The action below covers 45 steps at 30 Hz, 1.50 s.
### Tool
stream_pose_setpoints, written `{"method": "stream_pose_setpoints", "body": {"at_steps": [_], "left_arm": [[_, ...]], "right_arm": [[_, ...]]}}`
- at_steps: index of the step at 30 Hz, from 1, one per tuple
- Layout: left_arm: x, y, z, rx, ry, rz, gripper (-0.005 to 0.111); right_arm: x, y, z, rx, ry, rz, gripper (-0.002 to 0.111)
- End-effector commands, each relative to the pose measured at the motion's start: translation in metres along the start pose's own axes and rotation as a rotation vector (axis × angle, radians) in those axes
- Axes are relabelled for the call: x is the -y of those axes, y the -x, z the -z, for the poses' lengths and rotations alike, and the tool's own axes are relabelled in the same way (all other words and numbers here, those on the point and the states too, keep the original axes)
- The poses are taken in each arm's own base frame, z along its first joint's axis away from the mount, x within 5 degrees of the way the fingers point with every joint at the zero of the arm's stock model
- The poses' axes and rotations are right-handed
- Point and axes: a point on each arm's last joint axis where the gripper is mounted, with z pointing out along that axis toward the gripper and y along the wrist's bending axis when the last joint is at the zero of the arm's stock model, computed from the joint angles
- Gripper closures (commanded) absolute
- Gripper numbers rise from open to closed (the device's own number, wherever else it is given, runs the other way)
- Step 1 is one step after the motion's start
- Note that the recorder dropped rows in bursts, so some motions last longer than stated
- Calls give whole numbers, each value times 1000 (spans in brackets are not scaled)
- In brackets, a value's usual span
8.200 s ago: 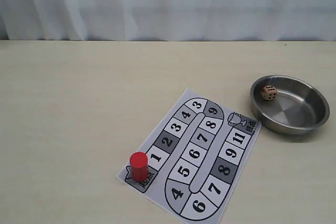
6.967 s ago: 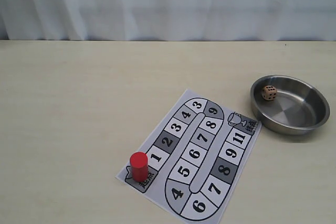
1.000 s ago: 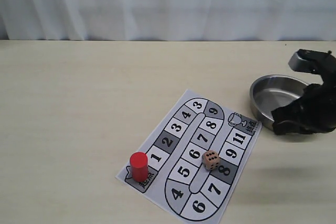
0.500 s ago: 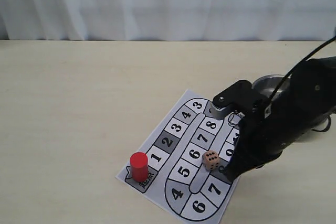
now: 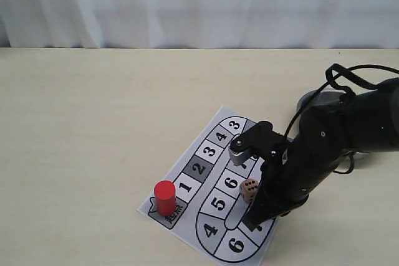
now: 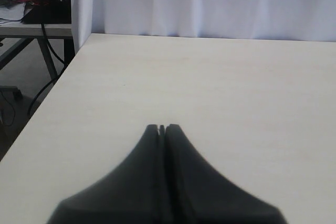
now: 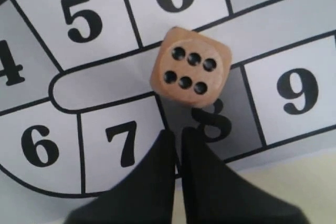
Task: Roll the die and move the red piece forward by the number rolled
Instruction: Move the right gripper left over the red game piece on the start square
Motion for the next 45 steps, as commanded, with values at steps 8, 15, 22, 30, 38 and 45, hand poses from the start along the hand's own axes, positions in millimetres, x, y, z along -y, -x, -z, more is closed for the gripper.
{"method": "stream_pose_setpoints", "body": {"at_steps": [8,15,22,30,38,45], "left_arm": [[0,3,1,20,-6,-5,107],[0,3,1,20,-6,-5,107],[0,3,1,20,-6,-5,107],[0,3,1,20,-6,-5,107],[0,3,1,20,-6,-5,107],[0,3,1,20,-6,-5,107]], "right_arm": [[1,2,0,19,-7,-3,104],[1,2,0,19,-7,-3,104],[1,1,0,9,-4,-3,104],[-4,17,34,25,48,-39,93],[-23,52,67,158,220,-80,54],[-70,75,77,293,222,78,54]]}}
